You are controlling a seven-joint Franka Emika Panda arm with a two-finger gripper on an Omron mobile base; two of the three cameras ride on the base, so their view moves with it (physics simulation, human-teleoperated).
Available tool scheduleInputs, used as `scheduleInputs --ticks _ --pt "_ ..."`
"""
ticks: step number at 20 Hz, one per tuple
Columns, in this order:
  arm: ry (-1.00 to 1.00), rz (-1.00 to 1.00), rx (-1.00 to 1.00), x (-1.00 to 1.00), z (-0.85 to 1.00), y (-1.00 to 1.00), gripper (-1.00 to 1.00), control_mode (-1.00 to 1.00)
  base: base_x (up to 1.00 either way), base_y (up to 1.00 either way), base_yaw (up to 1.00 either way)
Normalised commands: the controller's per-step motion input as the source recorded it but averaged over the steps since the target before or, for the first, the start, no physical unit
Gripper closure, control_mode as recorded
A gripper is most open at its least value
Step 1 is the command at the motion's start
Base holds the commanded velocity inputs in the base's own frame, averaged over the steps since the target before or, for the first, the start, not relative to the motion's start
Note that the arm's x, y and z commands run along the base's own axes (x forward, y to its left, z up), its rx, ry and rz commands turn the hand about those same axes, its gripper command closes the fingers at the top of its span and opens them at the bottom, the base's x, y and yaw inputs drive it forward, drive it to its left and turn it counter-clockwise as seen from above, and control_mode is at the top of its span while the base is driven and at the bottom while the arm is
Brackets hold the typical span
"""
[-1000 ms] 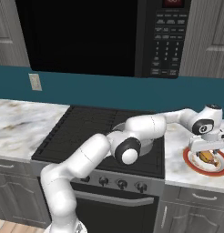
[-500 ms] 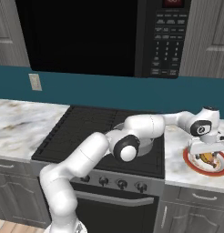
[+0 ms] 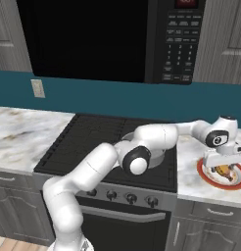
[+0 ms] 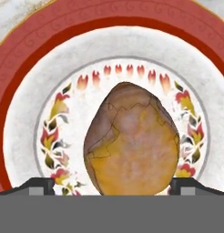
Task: Retrieve the frozen meat and place it in the pot on a burner. Then turn the burner on.
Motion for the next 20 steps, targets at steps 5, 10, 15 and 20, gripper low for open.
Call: scheduleInputs --ticks 5,10,15,20 --pt "0.00 0.00 0.00 0.00 -0.16 -0.14 -1.00 -1.00 0.00 0.00 0.00" --pt "-0.01 0.00 0.02 0.00 -0.07 -0.20 -1.00 -1.00 0.00 0.00 0.00" --pt "0.00 0.00 0.02 0.00 -0.07 -0.05 -1.00 -1.00 0.00 0.00 0.00" --pt "0.00 0.00 0.06 0.00 -0.19 0.00 1.00 -1.00 0.00 0.00 0.00"
